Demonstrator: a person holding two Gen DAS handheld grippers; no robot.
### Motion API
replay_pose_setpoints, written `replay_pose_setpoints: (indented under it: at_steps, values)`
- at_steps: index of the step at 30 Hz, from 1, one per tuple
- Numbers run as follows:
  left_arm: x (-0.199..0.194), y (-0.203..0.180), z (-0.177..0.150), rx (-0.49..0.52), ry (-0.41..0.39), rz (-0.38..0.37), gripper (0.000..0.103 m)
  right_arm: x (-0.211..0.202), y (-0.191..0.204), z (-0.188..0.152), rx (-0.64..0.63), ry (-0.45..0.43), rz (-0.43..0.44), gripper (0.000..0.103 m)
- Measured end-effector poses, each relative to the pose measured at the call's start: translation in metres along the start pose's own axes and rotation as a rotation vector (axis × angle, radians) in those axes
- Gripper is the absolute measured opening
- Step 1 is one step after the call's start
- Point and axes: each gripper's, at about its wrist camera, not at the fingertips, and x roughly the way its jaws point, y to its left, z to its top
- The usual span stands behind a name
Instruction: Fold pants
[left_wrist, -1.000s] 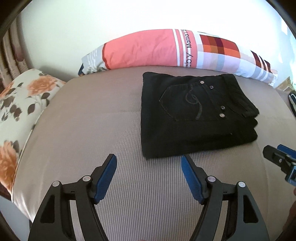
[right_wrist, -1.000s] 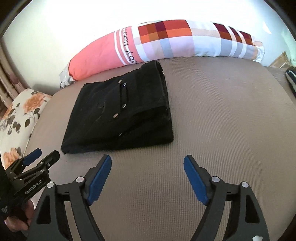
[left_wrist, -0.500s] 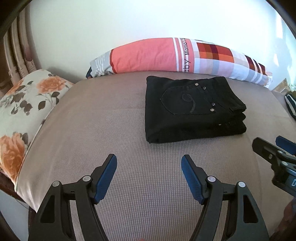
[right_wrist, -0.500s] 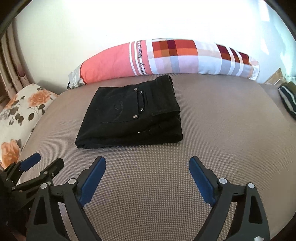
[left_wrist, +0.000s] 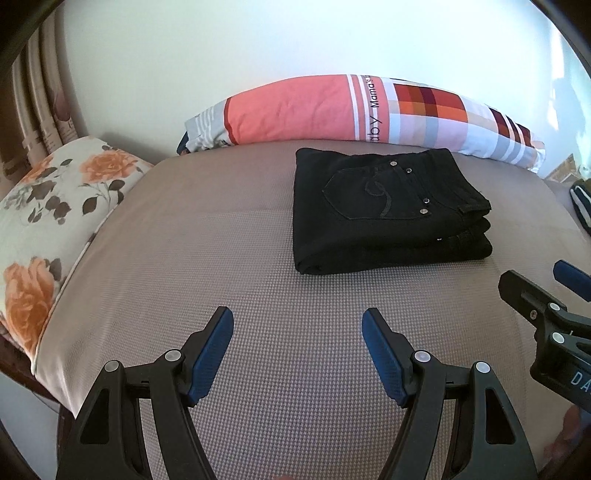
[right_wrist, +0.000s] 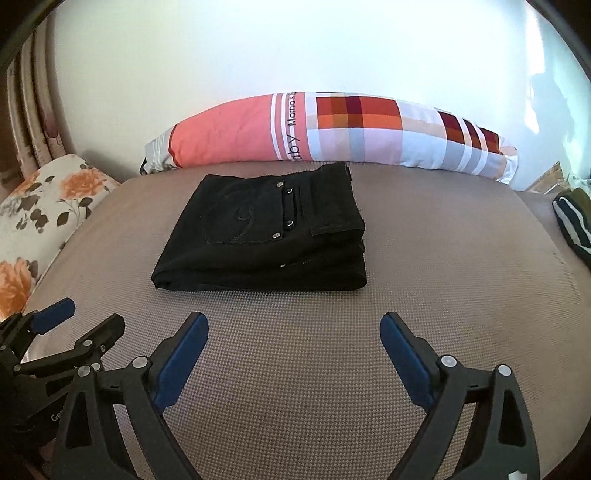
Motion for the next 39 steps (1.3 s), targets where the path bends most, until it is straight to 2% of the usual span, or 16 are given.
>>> replay_pose_setpoints:
  at_steps: [39]
  values:
    - [0.011, -0.002, -0.013, 0.004, 0.035, 0.009, 0.073, 0.015, 0.004, -0.012, -0.020, 0.081, 0.001, 0.094]
